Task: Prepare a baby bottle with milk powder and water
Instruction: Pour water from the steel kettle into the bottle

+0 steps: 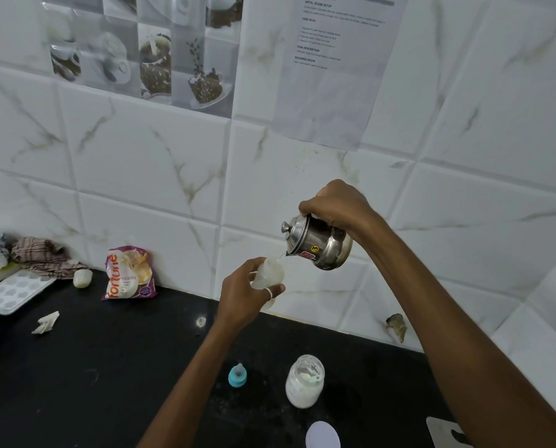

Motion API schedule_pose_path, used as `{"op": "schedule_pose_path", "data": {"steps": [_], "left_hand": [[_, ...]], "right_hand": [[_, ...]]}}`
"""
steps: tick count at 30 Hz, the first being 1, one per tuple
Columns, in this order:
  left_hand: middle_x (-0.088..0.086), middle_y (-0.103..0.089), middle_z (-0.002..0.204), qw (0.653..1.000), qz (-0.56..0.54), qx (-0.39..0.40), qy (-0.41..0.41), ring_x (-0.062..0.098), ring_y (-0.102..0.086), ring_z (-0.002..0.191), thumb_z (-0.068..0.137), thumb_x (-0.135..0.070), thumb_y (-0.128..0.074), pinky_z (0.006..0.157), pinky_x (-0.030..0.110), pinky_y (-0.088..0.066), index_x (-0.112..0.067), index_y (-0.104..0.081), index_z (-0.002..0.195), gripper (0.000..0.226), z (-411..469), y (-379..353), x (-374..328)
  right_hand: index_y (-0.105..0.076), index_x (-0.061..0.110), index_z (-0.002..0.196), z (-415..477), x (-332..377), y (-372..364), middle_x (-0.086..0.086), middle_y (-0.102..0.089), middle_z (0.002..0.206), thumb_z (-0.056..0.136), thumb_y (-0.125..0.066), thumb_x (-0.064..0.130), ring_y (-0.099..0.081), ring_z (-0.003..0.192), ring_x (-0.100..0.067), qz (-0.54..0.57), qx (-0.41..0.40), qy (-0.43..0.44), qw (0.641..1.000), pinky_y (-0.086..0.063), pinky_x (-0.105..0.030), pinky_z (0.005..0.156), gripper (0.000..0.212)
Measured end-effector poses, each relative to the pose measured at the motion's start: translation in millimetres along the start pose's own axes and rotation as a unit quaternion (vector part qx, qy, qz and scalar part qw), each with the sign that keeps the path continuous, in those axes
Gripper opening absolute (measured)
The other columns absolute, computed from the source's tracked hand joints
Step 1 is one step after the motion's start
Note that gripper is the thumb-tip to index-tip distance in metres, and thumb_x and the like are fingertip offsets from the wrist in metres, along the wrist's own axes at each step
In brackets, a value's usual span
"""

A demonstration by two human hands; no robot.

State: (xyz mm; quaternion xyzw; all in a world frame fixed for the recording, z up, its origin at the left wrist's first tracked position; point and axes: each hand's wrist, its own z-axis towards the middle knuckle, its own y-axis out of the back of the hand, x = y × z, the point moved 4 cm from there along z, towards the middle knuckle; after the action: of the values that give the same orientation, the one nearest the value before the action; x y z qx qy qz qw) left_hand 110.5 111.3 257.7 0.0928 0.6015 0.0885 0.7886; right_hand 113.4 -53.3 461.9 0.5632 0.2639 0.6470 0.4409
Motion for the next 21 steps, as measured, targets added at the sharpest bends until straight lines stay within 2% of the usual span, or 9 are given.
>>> {"op": "schedule_pose_path", "data": {"steps": [5, 14, 21], "left_hand": [[-0.012, -0.059, 0.122, 1.0, 0.006, -0.001, 0.0, 0.013, -0.057, 0.11, 0.077, -0.032, -0.09, 0.07, 0.007, -0.041, -0.022, -0.058, 0.138, 0.069, 0.4, -0.8, -0.4], [-0.002, -0.063, 0.136, 1.0, 0.017, 0.0, -0.003, 0.013, -0.056, 0.112, 0.078, -0.031, -0.089, 0.071, 0.007, -0.041, -0.021, -0.057, 0.139, 0.069, 1.8, -2.6, -1.8], [0.0, -0.064, 0.136, 1.0, 0.017, 0.003, -0.002, 0.014, -0.058, 0.114, 0.078, -0.032, -0.089, 0.073, 0.007, -0.042, -0.021, -0.057, 0.139, 0.07, 2.3, -3.5, -2.4]], "right_hand": [[-0.039, 0.019, 0.055, 0.5, -0.9, 0.0, -0.001, -0.039, 0.059, 0.069, -0.071, 0.03, -0.039, 0.061, -0.022, 0.002, 0.003, 0.0, 1.0, -0.033, -0.035, 0.062, 0.036], [-0.038, 0.019, 0.055, 2.6, -2.1, 0.8, 0.0, -0.037, 0.056, 0.07, -0.071, 0.03, -0.039, 0.06, -0.021, 0.002, 0.006, 0.001, 1.0, -0.033, -0.035, 0.062, 0.038], [-0.038, 0.019, 0.055, 3.6, -4.3, 2.9, 0.001, -0.037, 0.055, 0.07, -0.071, 0.03, -0.039, 0.06, -0.021, 0.019, 0.006, 0.001, 1.0, -0.033, -0.035, 0.062, 0.038]]}}
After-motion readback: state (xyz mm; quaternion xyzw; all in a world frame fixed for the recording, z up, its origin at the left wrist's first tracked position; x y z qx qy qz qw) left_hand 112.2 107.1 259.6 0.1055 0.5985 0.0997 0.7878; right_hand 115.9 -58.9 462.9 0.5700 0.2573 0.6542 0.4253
